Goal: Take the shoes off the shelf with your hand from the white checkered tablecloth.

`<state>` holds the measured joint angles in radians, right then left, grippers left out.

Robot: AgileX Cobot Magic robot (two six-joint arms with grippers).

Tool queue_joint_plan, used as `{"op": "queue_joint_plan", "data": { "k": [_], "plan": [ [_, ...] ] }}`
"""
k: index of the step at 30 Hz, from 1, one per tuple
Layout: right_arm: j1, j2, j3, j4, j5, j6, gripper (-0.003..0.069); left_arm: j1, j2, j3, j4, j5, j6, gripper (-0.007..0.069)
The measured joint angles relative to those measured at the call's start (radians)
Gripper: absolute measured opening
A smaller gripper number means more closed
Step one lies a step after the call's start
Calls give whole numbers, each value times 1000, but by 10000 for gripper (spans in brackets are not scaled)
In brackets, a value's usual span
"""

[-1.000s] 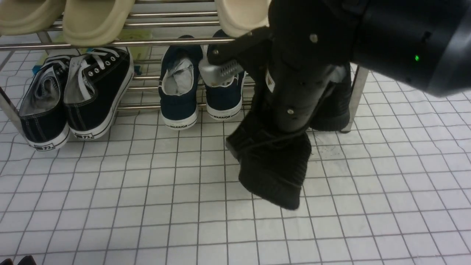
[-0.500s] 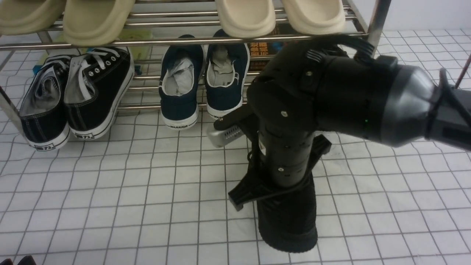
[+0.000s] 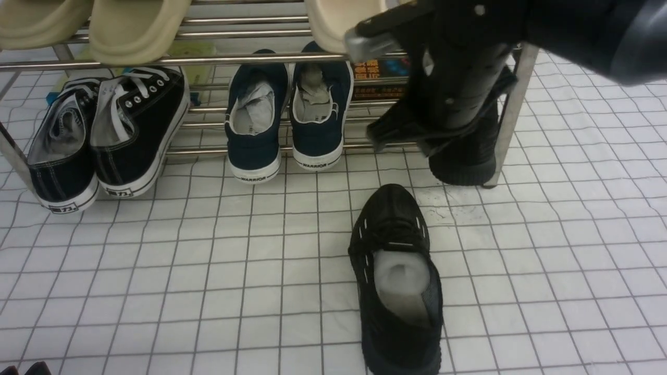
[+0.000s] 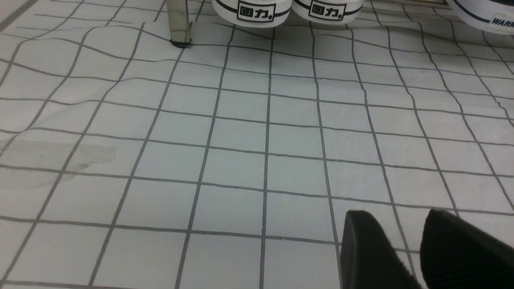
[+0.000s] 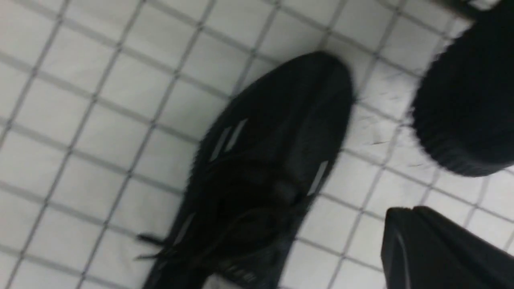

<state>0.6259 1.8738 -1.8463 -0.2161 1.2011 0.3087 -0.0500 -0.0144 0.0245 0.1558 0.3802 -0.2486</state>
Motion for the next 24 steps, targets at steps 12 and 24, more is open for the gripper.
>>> {"op": "queue_joint_plan", "data": {
  "k": [12, 24],
  "plan": [
    [-95, 96, -4, -106, -223, 2, 393, 0, 0, 0, 0, 0, 0, 240],
    [-99, 214, -4, -133, -269, 14, 215, 0, 0, 0, 0, 0, 0, 240]
  ]
}}
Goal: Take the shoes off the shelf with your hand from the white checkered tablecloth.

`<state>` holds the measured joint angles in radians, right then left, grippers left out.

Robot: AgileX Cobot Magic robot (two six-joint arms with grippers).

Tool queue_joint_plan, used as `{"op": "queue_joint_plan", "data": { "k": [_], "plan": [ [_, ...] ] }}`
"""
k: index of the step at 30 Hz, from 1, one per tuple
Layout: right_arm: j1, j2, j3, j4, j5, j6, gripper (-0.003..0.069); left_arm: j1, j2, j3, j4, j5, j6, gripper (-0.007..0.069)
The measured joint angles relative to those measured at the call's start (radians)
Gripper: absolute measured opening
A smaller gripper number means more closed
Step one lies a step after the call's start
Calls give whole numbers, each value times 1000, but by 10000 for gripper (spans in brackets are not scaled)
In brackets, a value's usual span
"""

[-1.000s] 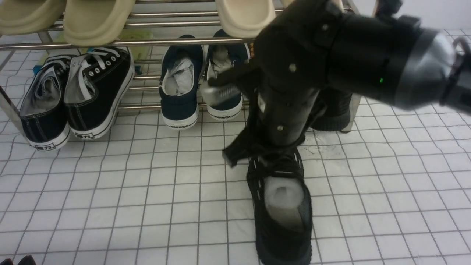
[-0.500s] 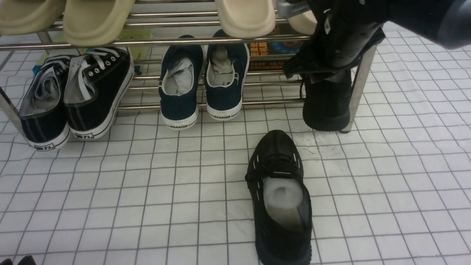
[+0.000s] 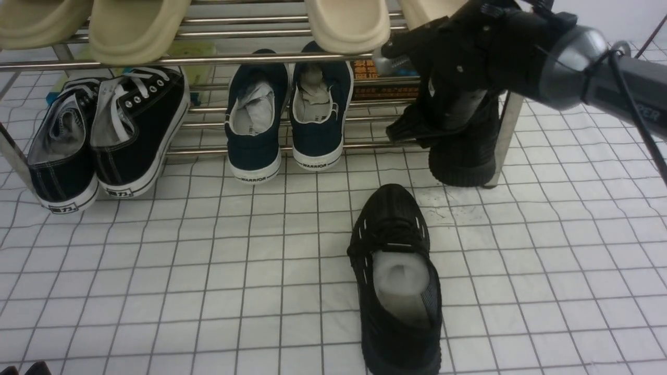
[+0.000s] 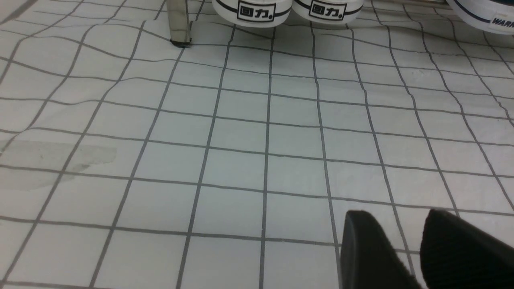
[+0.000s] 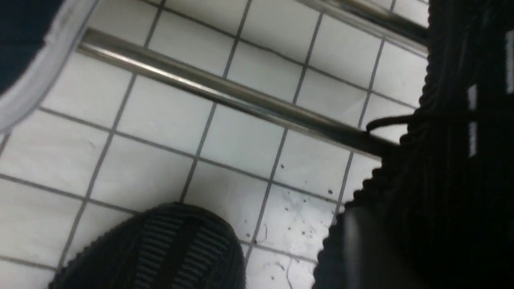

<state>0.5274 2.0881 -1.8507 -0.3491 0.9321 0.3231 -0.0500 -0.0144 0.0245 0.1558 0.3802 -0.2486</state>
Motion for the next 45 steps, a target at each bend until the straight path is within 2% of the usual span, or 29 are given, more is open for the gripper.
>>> {"op": "queue_joint_plan", "data": {
  "k": [2, 4, 5, 6, 10, 20, 31, 40, 45],
  "plan": [
    [1, -8, 0, 9, 40, -8, 57, 0, 0, 0, 0, 0, 0, 240],
    [3, -19, 0, 22, 69, -15, 19, 0, 0, 0, 0, 0, 0, 240],
    [12, -37, 0, 39, 134, -27, 2, 0, 0, 0, 0, 0, 0, 240],
    [24, -59, 0, 57, 206, -36, 1, 0, 0, 0, 0, 0, 0, 240],
    [63, -125, 22, 117, 291, -52, 1, 0, 0, 0, 0, 0, 0, 240],
    [167, -253, 264, 149, 289, 20, 1, 0, 0, 0, 0, 0, 0, 240],
    [170, -266, 460, 163, 272, 68, 1, 0, 0, 0, 0, 0, 0, 240],
    [170, -275, 529, 194, 225, 114, 6, 0, 0, 0, 0, 0, 0, 240],
    [170, -275, 526, 253, 203, 137, 71, 0, 0, 0, 0, 0, 0, 240]
  ]
}}
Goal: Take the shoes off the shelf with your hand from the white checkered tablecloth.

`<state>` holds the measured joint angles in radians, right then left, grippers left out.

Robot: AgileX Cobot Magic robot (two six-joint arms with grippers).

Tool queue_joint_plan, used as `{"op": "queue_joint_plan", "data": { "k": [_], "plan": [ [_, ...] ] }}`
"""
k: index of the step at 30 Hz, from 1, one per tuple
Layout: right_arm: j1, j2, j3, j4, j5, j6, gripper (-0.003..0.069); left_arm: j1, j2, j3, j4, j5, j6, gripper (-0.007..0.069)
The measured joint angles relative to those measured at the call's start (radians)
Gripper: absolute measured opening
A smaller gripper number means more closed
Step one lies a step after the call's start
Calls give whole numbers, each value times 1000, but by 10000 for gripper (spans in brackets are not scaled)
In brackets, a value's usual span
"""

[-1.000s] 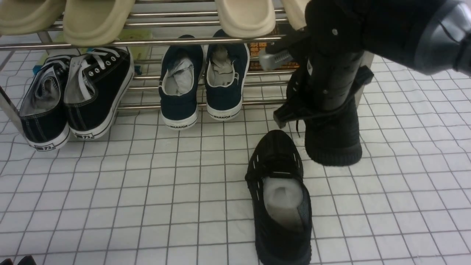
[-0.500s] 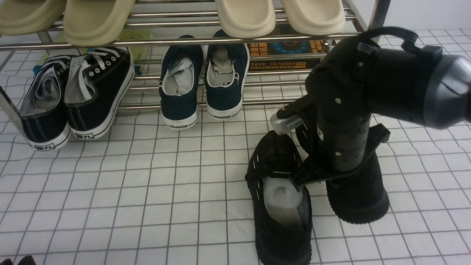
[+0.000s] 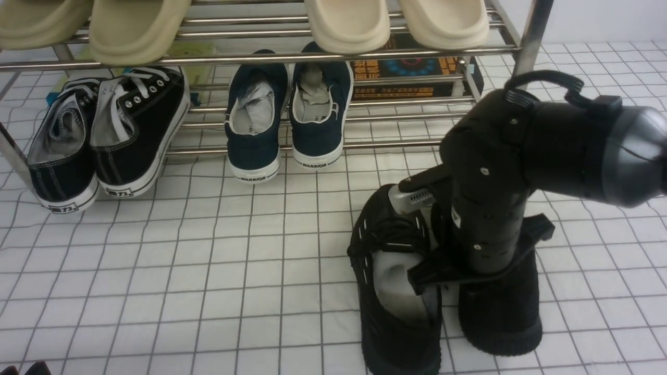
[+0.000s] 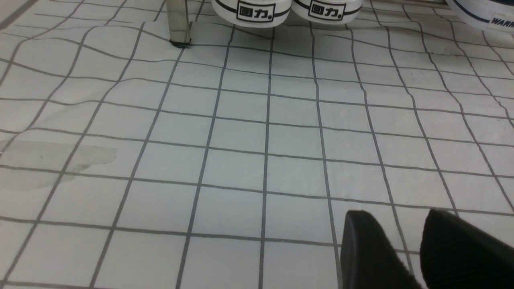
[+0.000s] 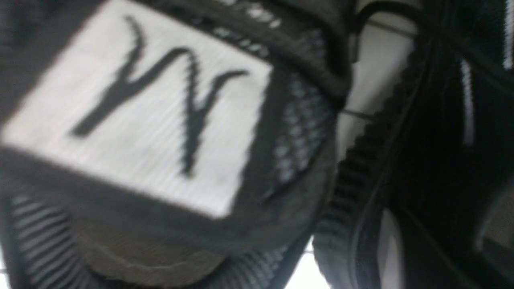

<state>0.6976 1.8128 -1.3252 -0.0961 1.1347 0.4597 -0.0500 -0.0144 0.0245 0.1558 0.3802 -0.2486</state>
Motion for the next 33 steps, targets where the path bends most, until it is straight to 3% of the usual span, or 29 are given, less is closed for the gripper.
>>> {"op": "queue_joint_plan", "data": {
  "k": [2, 3, 4, 7, 9, 11, 14, 15, 19, 25, 29, 30, 31, 33],
  "plan": [
    [0, 0, -7, 10, 7, 0, 109, 0, 0, 0, 0, 0, 0, 240],
    [0, -1, -24, 19, 27, -1, 171, 0, 0, 0, 0, 0, 0, 240],
    [0, -1, -24, 19, 30, -3, 171, 0, 0, 0, 0, 0, 0, 240],
    [0, -1, -103, 7, 73, -60, 296, 0, 0, 0, 0, 0, 0, 240],
    [-3, -19, -138, -2, 73, -104, 309, 0, 0, 0, 0, 0, 0, 240],
    [-4, -40, -152, -2, 73, -126, 297, 0, 0, 0, 0, 0, 0, 240],
    [-17, -120, -158, -2, 80, -160, 223, 0, 0, 0, 0, 0, 0, 240],
    [-31, -183, -158, -2, 87, -167, 155, 0, 0, 0, 0, 0, 0, 240],
    [-55, -395, -118, -21, 88, -168, -3, 0, 0, 0, 0, 0, 0, 240],
    [-55, -749, 110, -24, 26, -167, -15, 0, 0, 0, 0, 0, 0, 240],
    [-55, -1120, 504, -5, -424, -167, -15, 0, 0, 0, 0, 0, 0, 240],
    [-55, -1120, 520, -3, -424, -167, -15, 0, 0, 0, 0, 0, 0, 240],
    [-55, -1192, 624, 14, -561, -167, -15, 0, 0, 0, 0, 0, 0, 240],
    [-55, -1255, 746, 32, -686, -167, -13, 0, 0, 0, 0, 0, 0, 240]
  ]
}}
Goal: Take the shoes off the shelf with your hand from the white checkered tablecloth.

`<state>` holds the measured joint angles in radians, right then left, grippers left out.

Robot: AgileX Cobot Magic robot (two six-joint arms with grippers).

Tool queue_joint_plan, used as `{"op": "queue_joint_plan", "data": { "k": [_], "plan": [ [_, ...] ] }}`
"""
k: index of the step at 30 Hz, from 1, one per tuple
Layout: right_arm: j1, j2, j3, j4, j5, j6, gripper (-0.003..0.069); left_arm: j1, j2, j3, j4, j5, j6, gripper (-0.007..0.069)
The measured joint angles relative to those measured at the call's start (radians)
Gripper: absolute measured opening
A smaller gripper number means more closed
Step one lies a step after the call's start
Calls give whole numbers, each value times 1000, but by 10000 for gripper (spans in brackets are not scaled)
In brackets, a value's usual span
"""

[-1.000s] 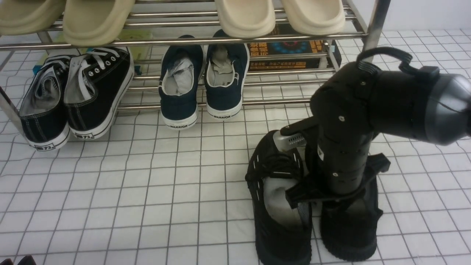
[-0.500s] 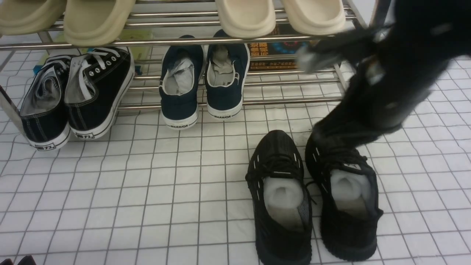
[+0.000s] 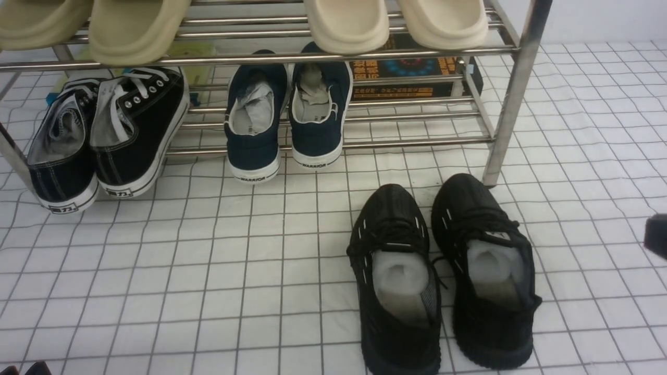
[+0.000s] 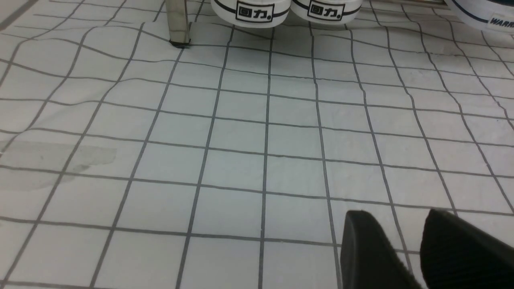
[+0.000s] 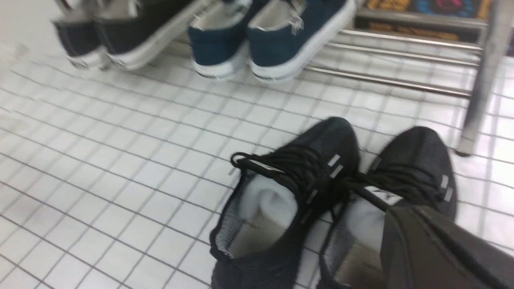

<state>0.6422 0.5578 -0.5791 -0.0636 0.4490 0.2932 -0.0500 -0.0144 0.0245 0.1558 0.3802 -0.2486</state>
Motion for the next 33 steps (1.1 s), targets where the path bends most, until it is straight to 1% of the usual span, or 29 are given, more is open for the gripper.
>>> {"op": "queue_joint_plan", "data": {
  "k": [1, 5, 10, 25, 29, 30, 33],
  "plan": [
    [0, -15, 39, 0, -59, 0, -11, 0, 0, 0, 0, 0, 0, 240],
    [0, -39, 118, -24, -153, -2, -7, 0, 0, 0, 0, 0, 0, 240],
    [0, -42, 136, -46, -154, -3, -3, 0, 0, 0, 0, 0, 0, 240],
    [0, -42, 136, -52, -144, -3, 4, 0, 0, 0, 0, 0, 0, 240],
    [-7, -64, 171, -53, -150, -23, 9, 0, 0, 0, 0, 0, 0, 240],
    [-18, -83, 188, -52, -156, -36, 10, 0, 0, 0, 0, 0, 0, 240],
    [-96, -169, 275, -10, -185, -96, 12, 0, 0, 0, 0, 0, 0, 240]
  ]
}}
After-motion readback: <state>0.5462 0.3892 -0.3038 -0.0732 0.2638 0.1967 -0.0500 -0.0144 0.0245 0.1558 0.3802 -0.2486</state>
